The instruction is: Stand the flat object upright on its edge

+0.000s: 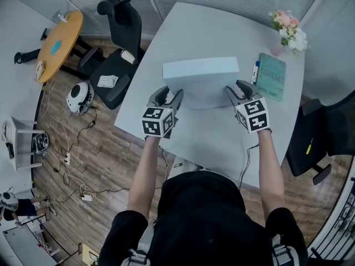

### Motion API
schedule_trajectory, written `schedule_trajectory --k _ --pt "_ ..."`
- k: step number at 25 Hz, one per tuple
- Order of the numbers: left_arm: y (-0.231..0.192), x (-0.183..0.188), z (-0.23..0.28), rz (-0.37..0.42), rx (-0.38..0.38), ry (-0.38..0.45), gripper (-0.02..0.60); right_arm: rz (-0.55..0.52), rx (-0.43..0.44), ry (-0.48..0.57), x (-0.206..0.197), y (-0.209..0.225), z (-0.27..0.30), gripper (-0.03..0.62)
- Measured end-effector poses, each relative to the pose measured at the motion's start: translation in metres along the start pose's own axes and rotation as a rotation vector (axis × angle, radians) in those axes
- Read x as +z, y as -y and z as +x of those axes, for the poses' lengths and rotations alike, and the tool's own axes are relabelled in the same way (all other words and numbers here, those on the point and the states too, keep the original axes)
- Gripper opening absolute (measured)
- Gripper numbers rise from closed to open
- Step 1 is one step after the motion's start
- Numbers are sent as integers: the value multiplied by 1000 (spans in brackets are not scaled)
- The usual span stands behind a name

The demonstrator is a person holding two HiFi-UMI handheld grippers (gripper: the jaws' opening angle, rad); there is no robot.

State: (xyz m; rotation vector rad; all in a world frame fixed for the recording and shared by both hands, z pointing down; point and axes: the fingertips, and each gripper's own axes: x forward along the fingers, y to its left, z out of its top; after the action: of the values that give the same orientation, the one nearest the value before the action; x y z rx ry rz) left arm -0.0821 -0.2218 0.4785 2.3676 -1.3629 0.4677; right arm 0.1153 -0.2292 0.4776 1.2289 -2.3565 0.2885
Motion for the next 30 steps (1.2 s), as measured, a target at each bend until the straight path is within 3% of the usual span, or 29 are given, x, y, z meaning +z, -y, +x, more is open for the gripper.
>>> schedule_trajectory --k 30 --pt "-11 -27 7 101 33 -23 204 47 -10 -18 -39 -15 6 127"
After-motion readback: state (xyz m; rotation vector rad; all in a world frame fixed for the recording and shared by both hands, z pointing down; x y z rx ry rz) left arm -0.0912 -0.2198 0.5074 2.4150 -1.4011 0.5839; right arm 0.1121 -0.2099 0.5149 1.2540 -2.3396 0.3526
